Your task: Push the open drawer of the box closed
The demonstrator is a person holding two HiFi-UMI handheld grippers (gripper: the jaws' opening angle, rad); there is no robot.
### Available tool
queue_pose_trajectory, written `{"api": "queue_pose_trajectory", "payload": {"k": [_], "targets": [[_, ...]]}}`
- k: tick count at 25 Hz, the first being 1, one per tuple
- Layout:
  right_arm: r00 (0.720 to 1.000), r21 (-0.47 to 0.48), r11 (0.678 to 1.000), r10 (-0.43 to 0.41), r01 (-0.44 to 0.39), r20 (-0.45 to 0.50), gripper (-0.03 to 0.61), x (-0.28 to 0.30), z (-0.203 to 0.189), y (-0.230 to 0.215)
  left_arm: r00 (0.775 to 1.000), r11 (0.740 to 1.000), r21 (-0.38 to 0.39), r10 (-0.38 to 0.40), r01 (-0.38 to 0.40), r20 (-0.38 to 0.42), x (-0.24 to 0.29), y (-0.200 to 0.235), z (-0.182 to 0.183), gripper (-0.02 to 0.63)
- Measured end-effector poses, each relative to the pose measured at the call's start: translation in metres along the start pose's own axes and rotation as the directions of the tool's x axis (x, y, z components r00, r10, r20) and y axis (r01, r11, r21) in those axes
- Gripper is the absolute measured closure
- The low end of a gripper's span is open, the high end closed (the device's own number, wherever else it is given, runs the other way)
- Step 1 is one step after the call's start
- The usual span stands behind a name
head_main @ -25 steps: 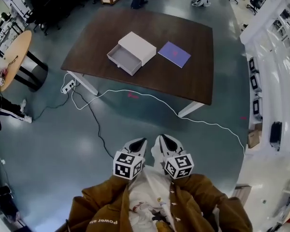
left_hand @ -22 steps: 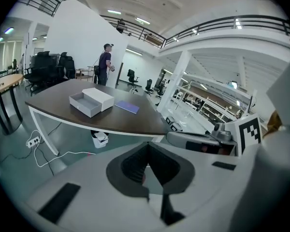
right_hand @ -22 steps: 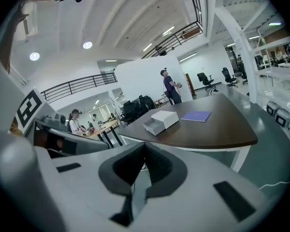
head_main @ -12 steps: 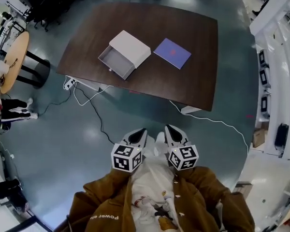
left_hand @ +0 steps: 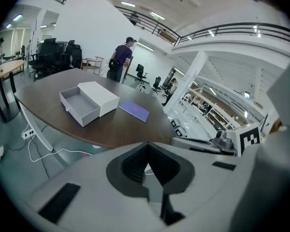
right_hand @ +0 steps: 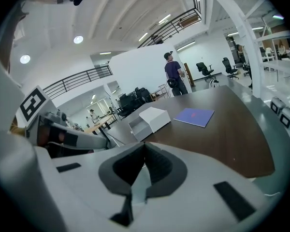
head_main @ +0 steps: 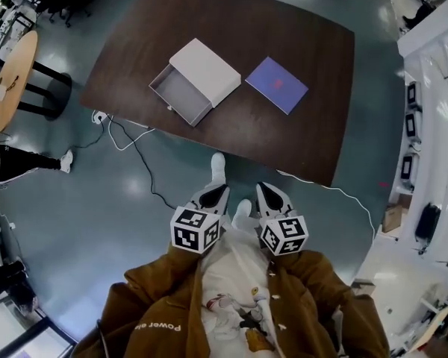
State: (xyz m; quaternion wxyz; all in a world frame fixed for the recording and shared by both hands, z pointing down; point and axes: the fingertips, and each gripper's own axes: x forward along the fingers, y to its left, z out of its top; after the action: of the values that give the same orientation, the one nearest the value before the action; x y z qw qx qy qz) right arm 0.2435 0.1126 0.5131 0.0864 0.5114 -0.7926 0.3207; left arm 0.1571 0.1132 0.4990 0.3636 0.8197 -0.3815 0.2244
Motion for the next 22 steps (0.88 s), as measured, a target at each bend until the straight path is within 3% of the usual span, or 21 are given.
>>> {"api": "queue_pose_trajectory", "payload": {"k": [7,14,22], "targets": [[0.999,-0.105,0.994,-0.042,0.043,0.014,0.572,0.076,0.061,0.002,0.999,0.999,-0.001,-0.036,0.036,0.026,0.026,0.066,0.080,0.607],[0.995,-0.149,0.986,-0.069,0.079,0.067,0.572,0.143,0.120,0.019,0.996,0.992,0.091,-0.087,0.084,0.029,0.037,0.113,0.147,0.607],[0.997,-0.162,0.984,-0.060,0.067,0.045,0.572,0.184,0.131,0.029,0.996,0.986,0.143,-0.087,0.084,0.013,0.056,0.150,0.173,0.607]]}}
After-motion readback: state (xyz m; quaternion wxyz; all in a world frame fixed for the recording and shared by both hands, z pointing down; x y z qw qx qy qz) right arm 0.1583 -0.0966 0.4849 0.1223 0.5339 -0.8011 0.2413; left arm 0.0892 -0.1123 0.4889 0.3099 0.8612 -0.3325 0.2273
